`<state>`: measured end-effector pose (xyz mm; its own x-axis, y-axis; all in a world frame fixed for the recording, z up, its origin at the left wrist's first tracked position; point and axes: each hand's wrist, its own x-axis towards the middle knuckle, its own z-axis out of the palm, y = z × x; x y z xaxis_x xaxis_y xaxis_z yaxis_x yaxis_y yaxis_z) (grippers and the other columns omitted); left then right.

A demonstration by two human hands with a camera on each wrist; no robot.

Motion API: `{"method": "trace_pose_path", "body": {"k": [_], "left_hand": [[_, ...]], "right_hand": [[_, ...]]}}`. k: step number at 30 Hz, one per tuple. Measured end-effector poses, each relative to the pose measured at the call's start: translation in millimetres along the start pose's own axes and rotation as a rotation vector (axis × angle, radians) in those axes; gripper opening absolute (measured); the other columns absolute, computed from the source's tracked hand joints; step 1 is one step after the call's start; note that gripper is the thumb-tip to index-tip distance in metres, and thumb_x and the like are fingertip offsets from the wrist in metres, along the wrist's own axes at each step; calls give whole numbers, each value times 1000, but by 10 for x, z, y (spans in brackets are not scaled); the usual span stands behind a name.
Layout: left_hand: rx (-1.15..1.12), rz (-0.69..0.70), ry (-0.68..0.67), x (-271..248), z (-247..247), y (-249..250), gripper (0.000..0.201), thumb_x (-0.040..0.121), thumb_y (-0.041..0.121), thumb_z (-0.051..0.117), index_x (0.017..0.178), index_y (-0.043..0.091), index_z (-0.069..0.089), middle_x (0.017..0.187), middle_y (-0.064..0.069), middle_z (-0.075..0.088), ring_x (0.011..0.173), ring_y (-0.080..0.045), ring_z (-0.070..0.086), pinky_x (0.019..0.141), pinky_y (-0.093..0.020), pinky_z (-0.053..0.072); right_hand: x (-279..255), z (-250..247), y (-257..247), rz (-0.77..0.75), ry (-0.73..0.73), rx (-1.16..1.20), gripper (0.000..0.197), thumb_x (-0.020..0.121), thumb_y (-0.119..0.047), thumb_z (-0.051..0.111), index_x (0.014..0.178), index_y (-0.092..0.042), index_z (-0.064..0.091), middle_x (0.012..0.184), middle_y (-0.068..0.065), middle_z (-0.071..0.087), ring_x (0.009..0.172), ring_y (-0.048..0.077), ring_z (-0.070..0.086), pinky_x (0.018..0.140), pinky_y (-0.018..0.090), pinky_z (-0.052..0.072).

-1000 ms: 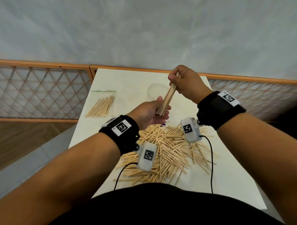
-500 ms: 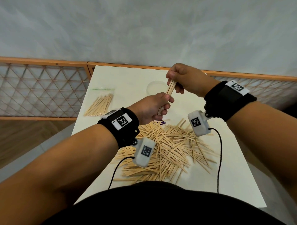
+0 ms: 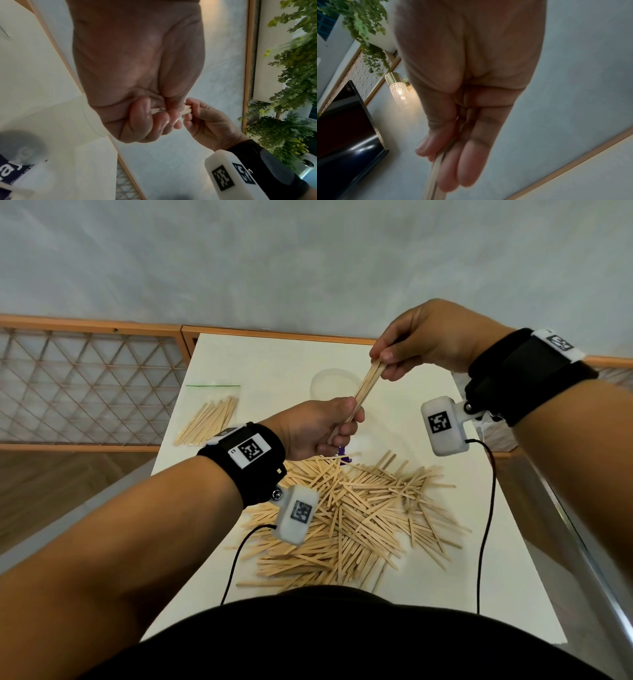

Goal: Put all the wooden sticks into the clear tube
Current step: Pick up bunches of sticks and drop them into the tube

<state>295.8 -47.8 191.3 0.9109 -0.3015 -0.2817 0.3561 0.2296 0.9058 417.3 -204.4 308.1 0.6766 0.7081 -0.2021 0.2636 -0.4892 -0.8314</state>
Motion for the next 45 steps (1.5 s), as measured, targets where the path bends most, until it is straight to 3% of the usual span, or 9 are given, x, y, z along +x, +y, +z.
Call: {"method": "trace_pose_path", "body": {"k": [6,11,16,19,23,26,32,39,45], "left_hand": [[-4,-29,-80,9,-108,-108,32,100,42,32,94,15,50,64,7,43,53,-7,39,43,-18,24],[85,-12,292,81,-210,-73,40,103,40,32,114,11,57,92,-1,59,76,-14,56,62,-24,46],[505,-164,536,-7,-456,-403,36,99,38,41,115,9,55,109,-5,58,93,-20,55,82,-34,45],[928,-276,412,-64,-514,-786,24,97,37,44,86,18,54,95,-3,53,79,-16,50,74,-30,40],[1121,-337,318,-132,-495,-1121,35,99,37,44,121,16,61,127,-7,52,119,-22,48,97,-32,36],[1176,-361,336,-141,-542,-1323,34,96,41,46,118,22,63,126,-8,54,121,-25,48,100,-37,38],[1215,-359,347,-136,-536,-1440,31,94,38,49,116,23,64,124,-3,55,116,-24,50,98,-38,42],[1293,-206,459,-11,-403,-1484,55,87,38,58,136,19,43,133,-7,46,121,-28,46,99,-40,42],[1495,-320,337,155,-346,-1613,103,72,65,65,148,12,20,151,-11,31,136,-30,34,110,-43,33]], "right_hand": [[38,152,75,21,4,-52,11,81,4,68,91,1,70,79,16,72,66,19,71,72,29,60],[196,71,75,3,143,-151,9,82,1,69,91,2,70,81,17,70,62,15,71,72,31,60],[465,-23,85,-80,344,-470,11,86,-12,68,93,-4,72,81,10,70,65,8,70,72,25,60],[734,243,298,-101,241,-770,14,88,-10,62,96,-6,73,93,11,72,84,21,69,84,36,55],[1010,646,627,-104,28,-967,19,87,-6,59,101,-8,73,107,10,70,102,27,61,82,30,44],[1128,803,810,-27,-89,-1003,21,89,-7,57,102,-4,72,107,12,70,102,30,62,83,31,46],[1116,753,900,20,-90,-897,23,91,-25,56,105,-15,71,113,5,66,107,26,57,92,37,47],[377,564,1164,-18,480,-256,24,90,-29,54,93,-12,70,88,1,71,86,11,61,80,26,46],[-187,1100,2075,251,-70,-604,45,86,-33,68,128,-21,57,131,5,55,121,21,49,100,32,38]]}}
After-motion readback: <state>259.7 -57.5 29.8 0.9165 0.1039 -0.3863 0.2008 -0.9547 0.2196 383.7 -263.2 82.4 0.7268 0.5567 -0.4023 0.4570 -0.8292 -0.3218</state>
